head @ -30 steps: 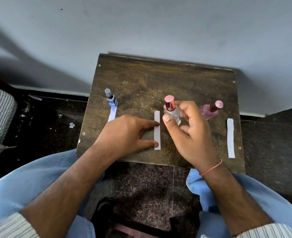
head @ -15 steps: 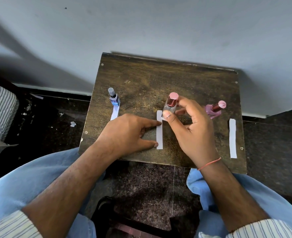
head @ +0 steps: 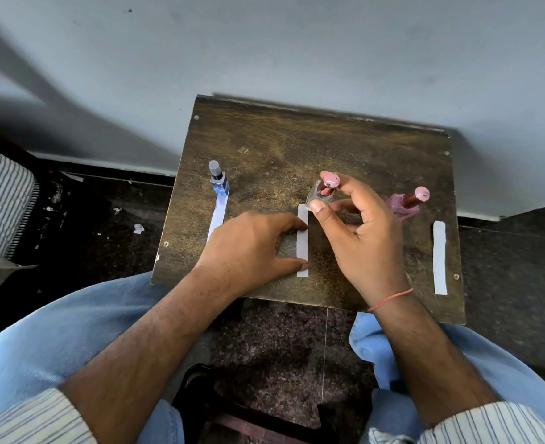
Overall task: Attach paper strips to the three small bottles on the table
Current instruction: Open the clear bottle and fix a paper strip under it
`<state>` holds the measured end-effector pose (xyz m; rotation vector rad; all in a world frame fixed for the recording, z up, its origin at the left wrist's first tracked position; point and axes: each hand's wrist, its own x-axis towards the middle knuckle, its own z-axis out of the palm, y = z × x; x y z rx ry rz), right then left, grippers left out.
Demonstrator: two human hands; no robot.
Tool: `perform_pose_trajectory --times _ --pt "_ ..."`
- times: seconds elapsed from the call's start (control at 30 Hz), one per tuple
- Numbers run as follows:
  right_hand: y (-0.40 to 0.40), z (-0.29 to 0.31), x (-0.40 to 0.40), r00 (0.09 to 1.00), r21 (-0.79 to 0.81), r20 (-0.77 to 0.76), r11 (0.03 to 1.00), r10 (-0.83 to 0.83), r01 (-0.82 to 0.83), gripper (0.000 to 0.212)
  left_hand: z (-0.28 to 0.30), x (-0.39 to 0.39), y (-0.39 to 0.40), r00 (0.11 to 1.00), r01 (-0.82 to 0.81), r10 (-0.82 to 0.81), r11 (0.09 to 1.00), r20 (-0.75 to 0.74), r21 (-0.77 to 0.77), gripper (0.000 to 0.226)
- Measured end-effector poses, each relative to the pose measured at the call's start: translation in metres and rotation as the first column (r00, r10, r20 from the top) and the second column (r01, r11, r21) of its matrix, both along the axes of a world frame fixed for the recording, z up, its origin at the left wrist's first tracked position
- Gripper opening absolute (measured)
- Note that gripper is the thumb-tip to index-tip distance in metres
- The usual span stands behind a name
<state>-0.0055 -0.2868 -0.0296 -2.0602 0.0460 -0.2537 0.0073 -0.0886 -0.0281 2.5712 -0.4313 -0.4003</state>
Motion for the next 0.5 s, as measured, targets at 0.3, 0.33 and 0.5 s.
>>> perform_pose_trajectory --times 0.3,0.33,0.5 --pt "-0.0031 -0.0016 0.0028 1.0 0.007 -0.015 1.0 0.025 -0.024 0.036 0.0017 0.0035 -0.0006 0.996 0.027 -0.029 0.999 -0.084 -0.022 0.061" --pt "-0.003 -0.0018 0.003 0.999 0.011 -0.022 1.0 0.03 -0.03 0.036 0.0017 0.0036 -0.0012 0.996 0.041 -0.043 0.999 -0.081 -0.026 0.06" --pt "-0.0027 -0.0019 0.0038 0.997 0.019 -0.056 0.999 0.052 -0.051 0.037 0.0046 -0.0005 -0.0037 0.987 0.155 -0.158 0.985 -0.031 -0.076 0.043"
